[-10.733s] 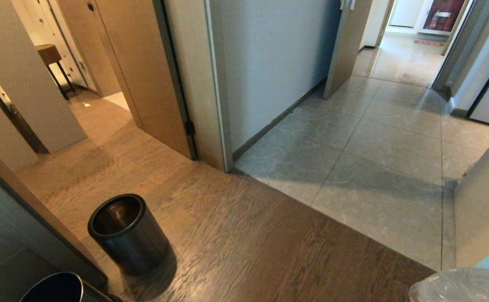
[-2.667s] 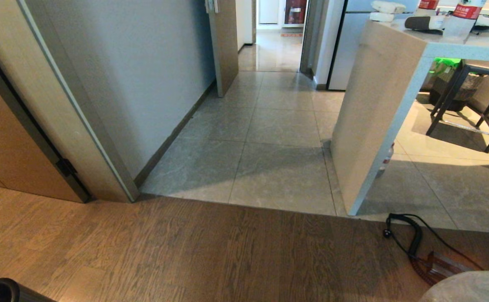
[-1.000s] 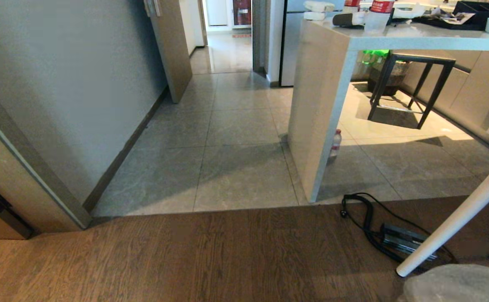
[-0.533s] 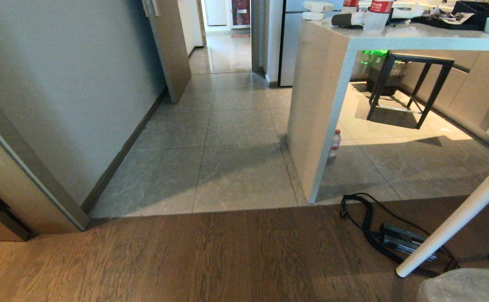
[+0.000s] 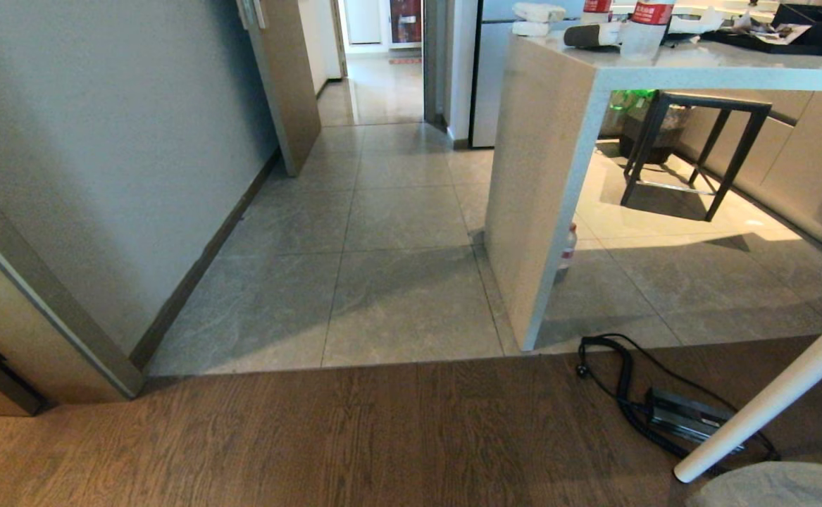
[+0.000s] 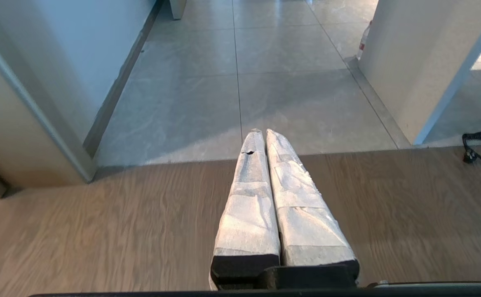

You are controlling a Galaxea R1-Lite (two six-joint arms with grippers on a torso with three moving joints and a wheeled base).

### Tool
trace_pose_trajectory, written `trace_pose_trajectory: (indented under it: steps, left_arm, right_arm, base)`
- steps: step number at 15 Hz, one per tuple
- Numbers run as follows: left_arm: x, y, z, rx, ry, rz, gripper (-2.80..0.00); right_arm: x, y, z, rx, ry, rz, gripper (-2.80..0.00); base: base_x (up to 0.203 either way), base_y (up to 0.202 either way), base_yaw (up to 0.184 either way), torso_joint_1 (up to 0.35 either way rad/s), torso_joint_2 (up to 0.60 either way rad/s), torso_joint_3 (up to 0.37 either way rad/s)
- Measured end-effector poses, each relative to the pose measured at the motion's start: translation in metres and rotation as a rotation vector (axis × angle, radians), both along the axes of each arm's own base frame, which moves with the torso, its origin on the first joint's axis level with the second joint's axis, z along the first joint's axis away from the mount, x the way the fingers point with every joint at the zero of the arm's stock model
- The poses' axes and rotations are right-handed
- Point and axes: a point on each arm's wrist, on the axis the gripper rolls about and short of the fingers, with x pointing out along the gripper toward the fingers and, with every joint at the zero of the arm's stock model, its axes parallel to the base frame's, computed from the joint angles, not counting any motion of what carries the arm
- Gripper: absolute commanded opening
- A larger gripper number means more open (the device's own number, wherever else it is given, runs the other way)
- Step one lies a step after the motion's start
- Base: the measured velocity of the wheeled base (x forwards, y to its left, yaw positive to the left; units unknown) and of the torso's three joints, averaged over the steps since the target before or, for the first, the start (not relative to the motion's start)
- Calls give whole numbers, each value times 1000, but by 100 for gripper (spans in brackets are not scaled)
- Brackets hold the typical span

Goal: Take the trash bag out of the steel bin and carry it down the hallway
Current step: Put the trash bag at the door

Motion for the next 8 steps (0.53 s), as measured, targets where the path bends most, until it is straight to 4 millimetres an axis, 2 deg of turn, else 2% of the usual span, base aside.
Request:
trace_pose_trajectory:
  steps: [2, 3, 8]
  left_arm:
    - [0, 0, 0, 1, 0, 0, -280]
    - [0, 0, 0, 0, 0, 0, -280]
    - [0, 0, 0, -1, 1, 0, -280]
  right_arm:
    - [0, 0, 0, 0, 0, 1, -280]
    - [0, 0, 0, 0, 0, 1, -280]
    - [0, 0, 0, -1, 1, 0, -280]
  base:
    - [164, 0, 0, 5, 6, 1]
    - [61, 0, 4, 5, 2, 0]
    - [0, 0, 0, 0, 0, 0]
